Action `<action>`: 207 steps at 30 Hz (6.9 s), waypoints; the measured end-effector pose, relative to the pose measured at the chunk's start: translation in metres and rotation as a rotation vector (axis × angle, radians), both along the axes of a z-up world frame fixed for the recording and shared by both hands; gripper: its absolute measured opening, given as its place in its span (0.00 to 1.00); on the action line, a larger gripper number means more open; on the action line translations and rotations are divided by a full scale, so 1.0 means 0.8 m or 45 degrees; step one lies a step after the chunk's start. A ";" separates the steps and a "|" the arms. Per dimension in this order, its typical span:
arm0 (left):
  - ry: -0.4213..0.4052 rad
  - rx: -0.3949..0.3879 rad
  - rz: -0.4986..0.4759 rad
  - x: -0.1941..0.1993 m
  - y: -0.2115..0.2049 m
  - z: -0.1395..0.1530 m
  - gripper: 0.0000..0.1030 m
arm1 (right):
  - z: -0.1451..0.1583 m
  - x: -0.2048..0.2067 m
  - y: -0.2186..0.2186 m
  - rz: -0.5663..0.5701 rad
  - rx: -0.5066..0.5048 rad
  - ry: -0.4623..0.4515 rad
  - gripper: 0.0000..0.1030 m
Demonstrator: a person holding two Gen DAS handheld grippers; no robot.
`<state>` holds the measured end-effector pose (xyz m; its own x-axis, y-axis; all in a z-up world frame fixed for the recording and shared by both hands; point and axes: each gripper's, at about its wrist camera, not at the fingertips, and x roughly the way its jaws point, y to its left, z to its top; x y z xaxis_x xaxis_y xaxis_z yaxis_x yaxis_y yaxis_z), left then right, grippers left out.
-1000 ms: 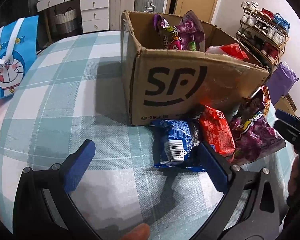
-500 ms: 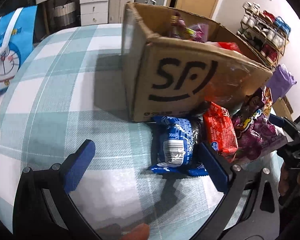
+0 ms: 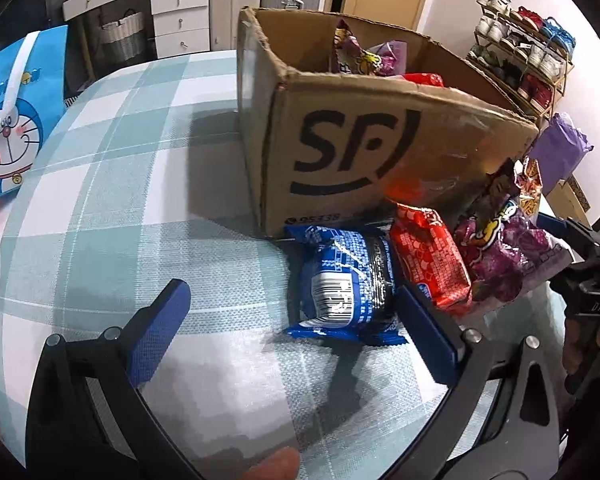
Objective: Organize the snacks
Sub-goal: 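Grasp the blue biscuit pack with the left gripper while the right gripper grasps the instant-noodle bag, then carry the blue pack and noodle bag over the SF box and release both inside, then withdraw both grippers from the box toward the last two snacks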
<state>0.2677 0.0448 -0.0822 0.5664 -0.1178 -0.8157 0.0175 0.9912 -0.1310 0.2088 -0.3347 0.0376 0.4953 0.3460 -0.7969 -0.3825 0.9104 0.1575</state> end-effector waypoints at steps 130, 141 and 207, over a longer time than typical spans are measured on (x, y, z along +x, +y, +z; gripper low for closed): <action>-0.357 0.000 0.039 0.061 -0.024 0.132 0.40 | 0.131 0.094 0.071 0.020 0.230 -0.109 0.44; -0.321 0.047 0.034 0.085 -0.033 0.109 0.40 | 0.109 0.114 0.066 -0.013 0.221 -0.074 0.44; -0.228 0.118 0.022 -0.045 -0.021 0.030 1.00 | 0.025 -0.049 0.045 0.110 0.057 0.018 0.99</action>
